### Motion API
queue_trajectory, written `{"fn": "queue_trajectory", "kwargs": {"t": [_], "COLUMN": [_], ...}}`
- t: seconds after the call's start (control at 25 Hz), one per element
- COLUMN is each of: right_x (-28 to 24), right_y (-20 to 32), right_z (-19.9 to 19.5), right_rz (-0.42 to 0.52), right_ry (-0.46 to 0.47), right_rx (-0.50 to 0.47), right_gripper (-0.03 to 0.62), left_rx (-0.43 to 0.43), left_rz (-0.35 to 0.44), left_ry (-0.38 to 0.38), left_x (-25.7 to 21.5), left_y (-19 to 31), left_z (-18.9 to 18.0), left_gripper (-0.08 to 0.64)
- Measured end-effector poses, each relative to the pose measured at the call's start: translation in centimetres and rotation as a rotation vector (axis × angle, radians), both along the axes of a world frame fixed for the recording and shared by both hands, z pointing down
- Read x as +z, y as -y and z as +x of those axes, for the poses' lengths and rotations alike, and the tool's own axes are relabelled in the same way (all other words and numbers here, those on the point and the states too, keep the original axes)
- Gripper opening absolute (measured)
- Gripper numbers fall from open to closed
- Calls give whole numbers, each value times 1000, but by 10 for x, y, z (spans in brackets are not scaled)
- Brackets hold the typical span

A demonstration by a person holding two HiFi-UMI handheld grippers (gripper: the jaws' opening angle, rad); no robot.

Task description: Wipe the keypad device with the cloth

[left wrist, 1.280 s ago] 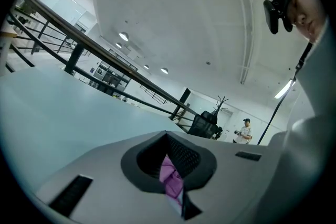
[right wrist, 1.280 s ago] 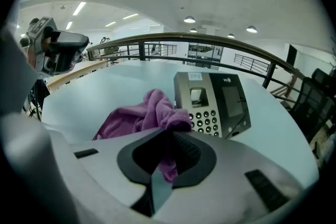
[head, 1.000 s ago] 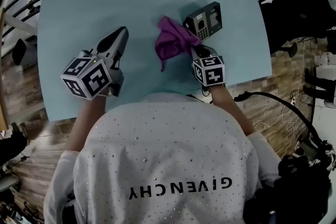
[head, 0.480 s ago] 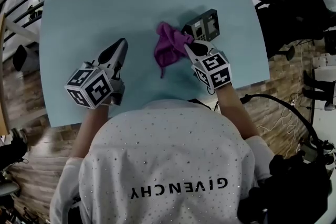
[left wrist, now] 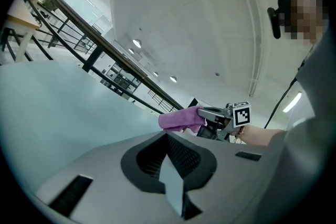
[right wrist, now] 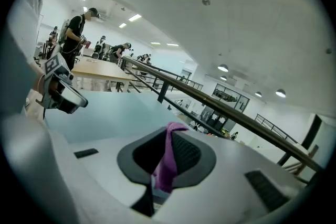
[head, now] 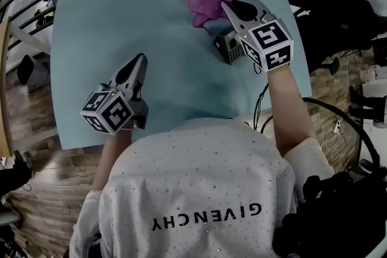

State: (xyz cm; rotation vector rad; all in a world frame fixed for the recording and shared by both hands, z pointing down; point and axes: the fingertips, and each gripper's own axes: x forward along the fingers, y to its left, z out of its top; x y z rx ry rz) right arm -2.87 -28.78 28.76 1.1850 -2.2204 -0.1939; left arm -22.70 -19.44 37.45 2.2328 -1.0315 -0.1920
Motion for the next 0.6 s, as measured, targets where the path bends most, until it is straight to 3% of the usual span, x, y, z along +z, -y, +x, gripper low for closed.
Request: {"fn": "queue_trajectory", "kwargs": {"t": [0.2,0.4,0.6], "right_x": [55,119,137], "right_y": [-3,-24,-15], "right_z": [16,34,55], "right_rz": [-165,-357,-396], "right_ry": [1,9,35], "right_rx": [-6,-48,-55], "right_gripper": [28,28,28], "left_rx": [-52,-88,-126], "left_rz": [-21,-8,-26], "left_ry": [-4,4,19], "left_x": [6,0,1], "left_y": [2,-3,-10], "left_z": [-10,6,26], "left_gripper": [0,0,0]}}
